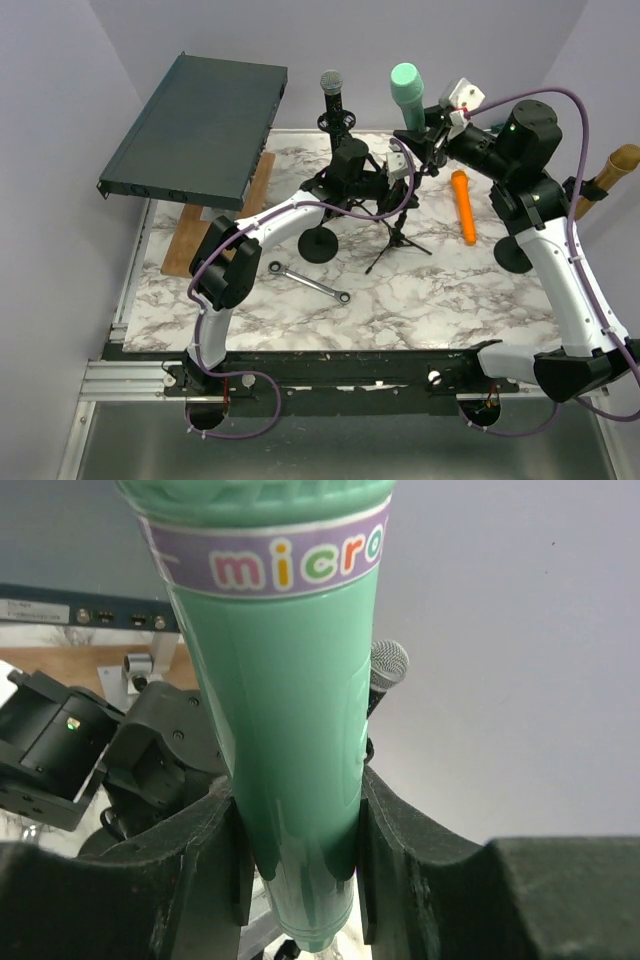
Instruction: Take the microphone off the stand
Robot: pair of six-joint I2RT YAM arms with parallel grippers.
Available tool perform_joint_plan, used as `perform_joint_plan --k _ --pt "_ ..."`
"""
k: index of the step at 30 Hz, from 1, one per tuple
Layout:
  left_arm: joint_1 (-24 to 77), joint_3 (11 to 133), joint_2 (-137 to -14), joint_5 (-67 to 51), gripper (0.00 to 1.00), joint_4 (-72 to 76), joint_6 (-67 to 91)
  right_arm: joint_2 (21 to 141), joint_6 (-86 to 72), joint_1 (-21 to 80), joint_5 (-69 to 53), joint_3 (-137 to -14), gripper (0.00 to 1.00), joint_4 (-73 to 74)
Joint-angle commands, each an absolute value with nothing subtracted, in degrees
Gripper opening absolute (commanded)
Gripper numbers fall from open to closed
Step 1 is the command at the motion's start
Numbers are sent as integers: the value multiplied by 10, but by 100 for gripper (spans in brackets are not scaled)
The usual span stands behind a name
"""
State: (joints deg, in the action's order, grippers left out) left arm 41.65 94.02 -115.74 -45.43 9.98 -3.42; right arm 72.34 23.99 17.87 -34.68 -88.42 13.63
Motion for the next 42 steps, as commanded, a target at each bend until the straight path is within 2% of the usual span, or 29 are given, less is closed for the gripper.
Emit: perform_joint_plan --k 1,9,15,18,27,33,42 --pt "414 917 -1175 -419 0 41 -36 715 193 180 -336 -904 1 113" --pt "415 896 -1144 -388 0 29 -57 694 161 180 -142 -926 1 117" --pt "414 863 -1114 -380 0 41 -69 693 141 178 28 -891 1 135" --pt "415 854 -1108 -380 2 42 -70 694 117 167 71 -863 1 145" --pt "414 835 -1107 -378 21 50 -72 733 57 102 79 -793 1 152" --pt "417 828 -1103 -374 29 49 -71 770 36 79 56 -714 1 139" --pt "422 817 -1087 -363 47 52 -63 887 22 55 20 -635 1 109"
